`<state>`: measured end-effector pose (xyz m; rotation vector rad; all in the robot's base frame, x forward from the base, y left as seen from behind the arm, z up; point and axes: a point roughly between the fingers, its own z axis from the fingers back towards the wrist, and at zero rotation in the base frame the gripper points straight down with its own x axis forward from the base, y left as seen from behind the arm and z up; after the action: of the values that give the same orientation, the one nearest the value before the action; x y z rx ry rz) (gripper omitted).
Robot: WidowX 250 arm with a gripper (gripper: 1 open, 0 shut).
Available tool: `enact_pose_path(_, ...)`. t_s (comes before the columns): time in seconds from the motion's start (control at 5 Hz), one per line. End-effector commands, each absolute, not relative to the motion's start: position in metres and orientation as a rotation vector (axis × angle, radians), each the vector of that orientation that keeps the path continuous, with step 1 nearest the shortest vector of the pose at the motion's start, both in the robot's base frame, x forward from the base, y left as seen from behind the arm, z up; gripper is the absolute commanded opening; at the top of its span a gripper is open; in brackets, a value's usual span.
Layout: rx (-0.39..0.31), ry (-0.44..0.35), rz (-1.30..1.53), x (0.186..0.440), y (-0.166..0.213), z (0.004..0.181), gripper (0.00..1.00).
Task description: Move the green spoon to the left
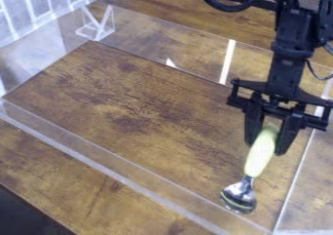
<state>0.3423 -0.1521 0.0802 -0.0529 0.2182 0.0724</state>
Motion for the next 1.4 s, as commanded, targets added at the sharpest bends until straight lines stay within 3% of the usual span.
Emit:
enact_pose_path(0.0, -0.108, 0.104, 0.112, 0.348, -0.136, 0.139, 0.00)
enact_pose_path(0.2, -0.118, 0.081, 0.167, 0.347, -0.118, 0.158, 0.00)
enact_pose_path(0.6, -0.150, 0.052, 0.301, 0.347, -0.097, 0.175, 0.00)
enact_pose_path(1.2, -0.175, 0.032, 0.415, 0.364, -0.068, 0.163, 0.00)
